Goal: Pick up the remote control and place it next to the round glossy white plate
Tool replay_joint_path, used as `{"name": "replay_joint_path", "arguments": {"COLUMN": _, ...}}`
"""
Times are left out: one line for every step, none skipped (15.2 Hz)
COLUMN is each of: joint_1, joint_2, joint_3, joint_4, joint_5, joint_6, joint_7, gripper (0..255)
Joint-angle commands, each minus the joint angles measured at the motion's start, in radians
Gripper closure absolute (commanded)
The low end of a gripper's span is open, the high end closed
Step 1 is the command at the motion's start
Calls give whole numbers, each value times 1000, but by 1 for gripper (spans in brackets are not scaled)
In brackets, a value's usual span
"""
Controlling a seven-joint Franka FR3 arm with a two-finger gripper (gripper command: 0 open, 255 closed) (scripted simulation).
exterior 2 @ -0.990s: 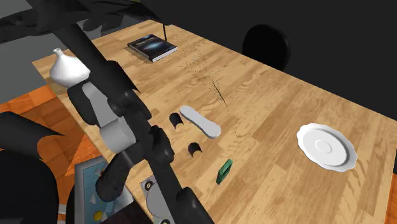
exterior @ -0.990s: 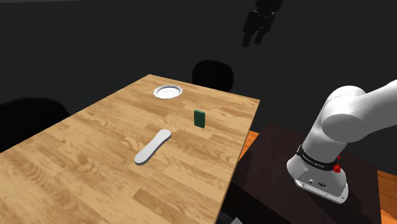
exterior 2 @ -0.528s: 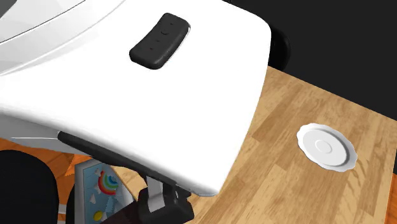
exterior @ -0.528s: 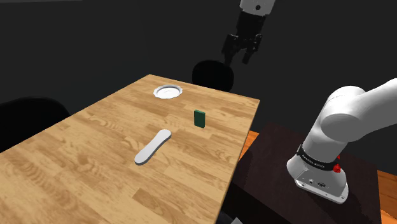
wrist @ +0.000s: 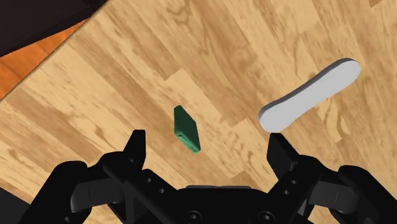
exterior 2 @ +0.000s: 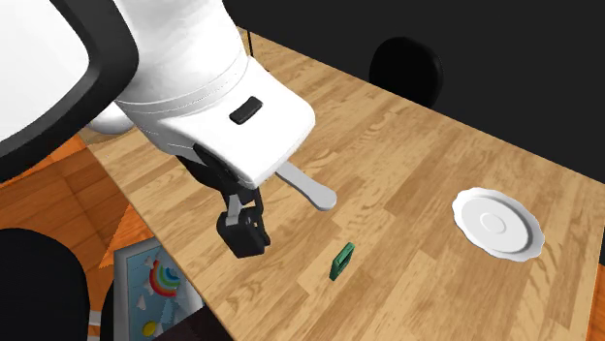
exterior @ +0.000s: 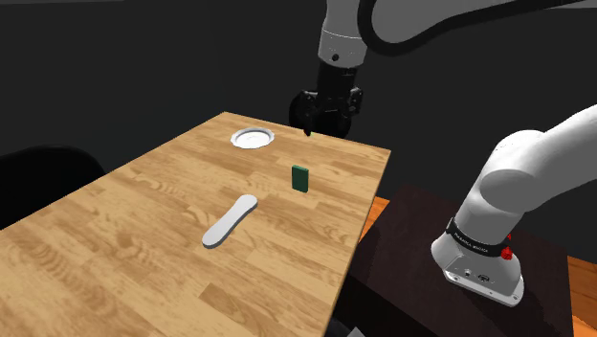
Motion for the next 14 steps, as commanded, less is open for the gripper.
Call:
{"name": "replay_joint_path", "arguments": {"joint_1": -26, "joint_2": 70, "joint_3": 63, "joint_4": 21, "joint_5": 0, "joint_6": 46, "joint_7": 94, "gripper": 0}}
{"name": "replay_joint_path", "arguments": {"joint_1": -40, "joint_2": 104, "joint_3": 93, "joint_4": 31, "joint_5": -3, "joint_6": 66, "joint_7": 140, "gripper": 0}}
{"name": "replay_joint_path", "arguments": {"joint_1": -54, "joint_2": 140, "joint_3": 124, "joint_4": 44, "joint_5": -9, "joint_6": 86, "joint_7": 188, "gripper": 0}}
{"name": "replay_joint_path", "arguments": {"joint_1": -69, "joint_2": 177, "joint_3": 155, "joint_4": 58, "joint_5": -18, "joint_6": 106, "joint_7": 236, "gripper": 0}}
{"name": "replay_joint_path", "arguments": {"joint_1": -85, "joint_2": 217, "joint_3": 186, "joint_4": 73, "joint_5": -31, "joint_6": 125, "joint_7": 287, "gripper": 0}}
{"name": "replay_joint_path", "arguments": {"joint_1": -102, "joint_2": 258, "joint_3": 217, "joint_4": 90, "joint_5": -48, "joint_6": 143, "joint_7": 339, "gripper": 0}}
{"name": "replay_joint_path", "arguments": {"joint_1": -121, "joint_2": 302, "joint_3": 250, "joint_4": 108, "joint_5": -69, "joint_6": 161, "joint_7": 393, "gripper": 0}}
{"name": "replay_joint_path", "arguments": {"joint_1": -140, "joint_2": 349, "joint_3": 281, "joint_4": 128, "joint_5": -95, "joint_6": 178, "joint_7": 450, "gripper": 0}}
{"name": "replay_joint_path", "arguments": {"joint_1": -159, "joint_2": 399, "joint_3": 313, "joint_4": 149, "joint_5": -127, "joint_6": 194, "joint_7": 510, "gripper": 0}}
{"name": "replay_joint_path", "arguments": {"joint_1": -175, "joint_2": 452, "joint_3": 343, "joint_4": 171, "joint_5": -166, "joint_6": 208, "joint_7": 574, "gripper": 0}}
{"name": "replay_joint_path", "arguments": {"joint_1": -189, "joint_2": 509, "joint_3": 369, "joint_4": 196, "joint_5": -212, "joint_6": 220, "joint_7": 641, "gripper": 0}}
{"name": "replay_joint_path", "arguments": {"joint_1": -198, "joint_2": 570, "joint_3": 391, "joint_4": 222, "joint_5": -264, "joint_6": 229, "joint_7": 712, "gripper": 0}}
{"name": "replay_joint_path", "arguments": {"joint_1": -200, "joint_2": 633, "joint_3": 405, "joint_4": 250, "joint_5": -321, "joint_6": 234, "joint_7": 784, "gripper": 0}}
{"name": "replay_joint_path", "arguments": {"joint_1": -195, "joint_2": 698, "joint_3": 413, "joint_4": 280, "joint_5": -379, "joint_6": 236, "joint_7": 857, "gripper": 0}}
